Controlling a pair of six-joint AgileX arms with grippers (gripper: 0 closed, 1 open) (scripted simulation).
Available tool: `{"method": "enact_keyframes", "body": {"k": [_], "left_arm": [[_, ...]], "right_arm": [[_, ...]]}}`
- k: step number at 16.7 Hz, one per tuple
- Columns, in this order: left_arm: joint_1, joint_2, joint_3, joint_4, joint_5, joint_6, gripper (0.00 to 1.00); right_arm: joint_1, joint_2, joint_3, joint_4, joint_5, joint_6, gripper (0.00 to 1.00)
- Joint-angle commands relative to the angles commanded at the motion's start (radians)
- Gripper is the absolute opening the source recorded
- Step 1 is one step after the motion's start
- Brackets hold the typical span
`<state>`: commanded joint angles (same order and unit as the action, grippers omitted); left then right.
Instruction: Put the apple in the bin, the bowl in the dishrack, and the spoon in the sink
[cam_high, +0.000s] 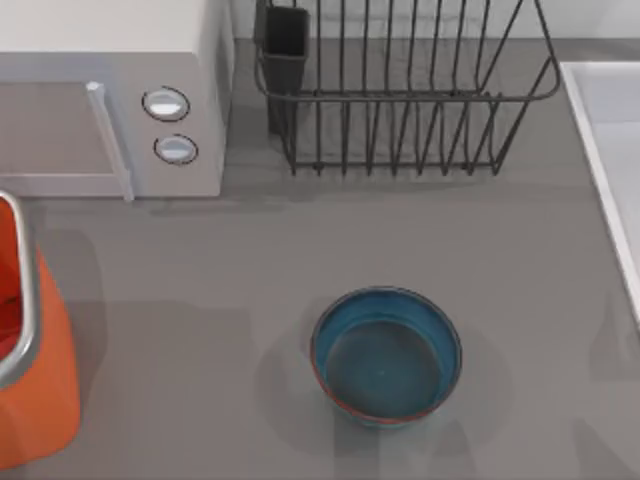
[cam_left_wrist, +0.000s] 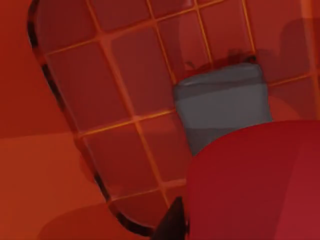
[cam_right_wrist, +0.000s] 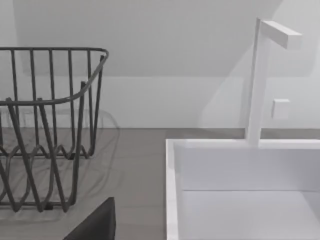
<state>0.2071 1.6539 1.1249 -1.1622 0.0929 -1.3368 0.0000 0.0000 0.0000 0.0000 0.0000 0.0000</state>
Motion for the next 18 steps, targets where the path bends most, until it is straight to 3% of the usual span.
{"method": "enact_keyframes", "body": {"k": [2, 15, 18], "left_arm": [[0.000, 0.000, 0.000, 0.000, 0.000, 0.000, 0.00], [0.000, 0.000, 0.000, 0.000, 0.000, 0.000, 0.98], [0.000, 0.000, 0.000, 0.000, 0.000, 0.000, 1.00]], "right_arm": [[0.000, 0.000, 0.000, 0.000, 0.000, 0.000, 1.00], [0.000, 0.000, 0.000, 0.000, 0.000, 0.000, 1.00], [0.000, 0.000, 0.000, 0.000, 0.000, 0.000, 1.00]]}}
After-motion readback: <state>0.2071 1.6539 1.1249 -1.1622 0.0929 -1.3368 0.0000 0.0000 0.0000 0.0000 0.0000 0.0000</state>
